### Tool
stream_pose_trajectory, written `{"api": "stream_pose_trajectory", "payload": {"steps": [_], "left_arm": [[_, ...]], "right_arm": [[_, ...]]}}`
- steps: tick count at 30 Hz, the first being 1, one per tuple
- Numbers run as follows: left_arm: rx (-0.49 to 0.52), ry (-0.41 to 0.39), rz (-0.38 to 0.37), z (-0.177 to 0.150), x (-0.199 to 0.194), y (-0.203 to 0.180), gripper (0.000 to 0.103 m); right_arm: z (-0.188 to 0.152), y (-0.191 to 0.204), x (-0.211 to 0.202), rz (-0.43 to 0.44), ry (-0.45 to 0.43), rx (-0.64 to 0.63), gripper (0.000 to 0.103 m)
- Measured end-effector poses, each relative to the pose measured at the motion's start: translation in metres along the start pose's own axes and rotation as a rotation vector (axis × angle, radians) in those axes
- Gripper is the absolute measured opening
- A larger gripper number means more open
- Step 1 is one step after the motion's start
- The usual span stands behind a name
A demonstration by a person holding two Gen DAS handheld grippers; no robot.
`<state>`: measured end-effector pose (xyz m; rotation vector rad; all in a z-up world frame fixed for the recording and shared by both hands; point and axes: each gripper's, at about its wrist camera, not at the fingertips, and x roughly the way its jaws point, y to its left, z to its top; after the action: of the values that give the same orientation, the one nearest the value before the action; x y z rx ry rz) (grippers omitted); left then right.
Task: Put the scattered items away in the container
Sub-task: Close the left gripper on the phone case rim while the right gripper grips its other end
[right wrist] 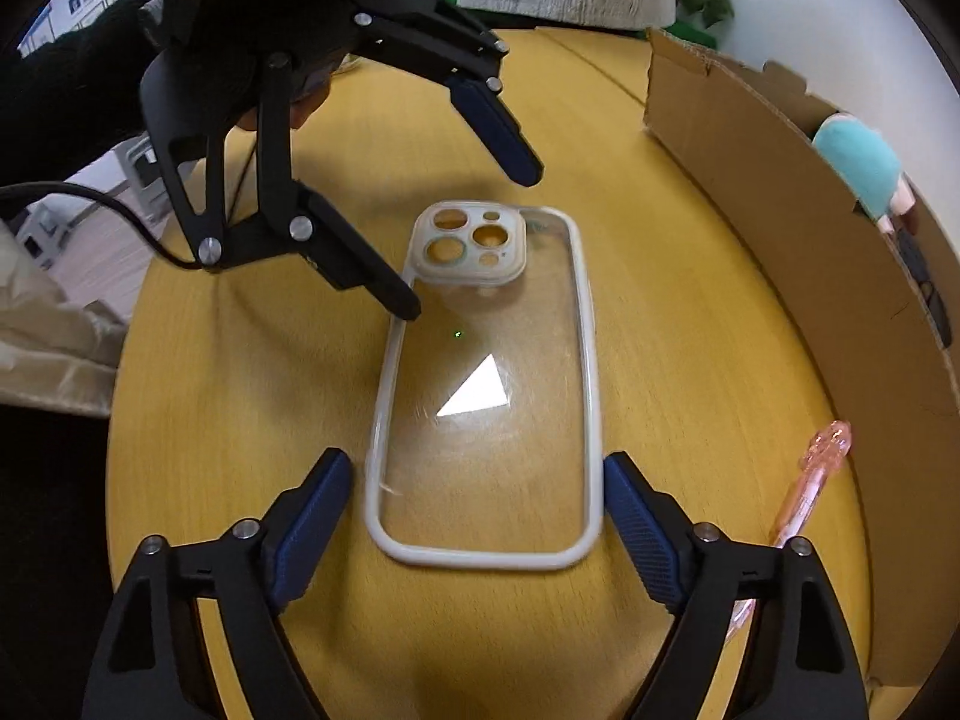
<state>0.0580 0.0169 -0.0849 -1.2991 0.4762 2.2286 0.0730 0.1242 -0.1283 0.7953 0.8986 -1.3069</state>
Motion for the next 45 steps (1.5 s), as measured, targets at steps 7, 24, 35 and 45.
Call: {"api": "stream_pose_trajectory", "payload": {"steps": [7, 24, 35, 45], "left_arm": [[0.057, -0.031, -0.001, 0.002, -0.002, 0.000, 0.078], [0.091, 0.026, -0.176, 0.013, 0.019, 0.005, 0.096], [0.322, 0.069, -0.216, 0.010, 0.022, -0.020, 0.099], [0.318, 0.054, -0.223, 0.019, 0.010, -0.017, 0.089]], "right_arm": [[-0.007, 0.000, -0.003, 0.017, -0.009, -0.017, 0.083], [-0.019, -0.001, -0.009, 0.108, 0.050, -0.189, 0.084], [-0.025, -0.011, -0.015, 0.158, 0.090, -0.284, 0.083], [-0.033, -0.021, -0.024, 0.162, 0.070, -0.251, 0.081]]}}
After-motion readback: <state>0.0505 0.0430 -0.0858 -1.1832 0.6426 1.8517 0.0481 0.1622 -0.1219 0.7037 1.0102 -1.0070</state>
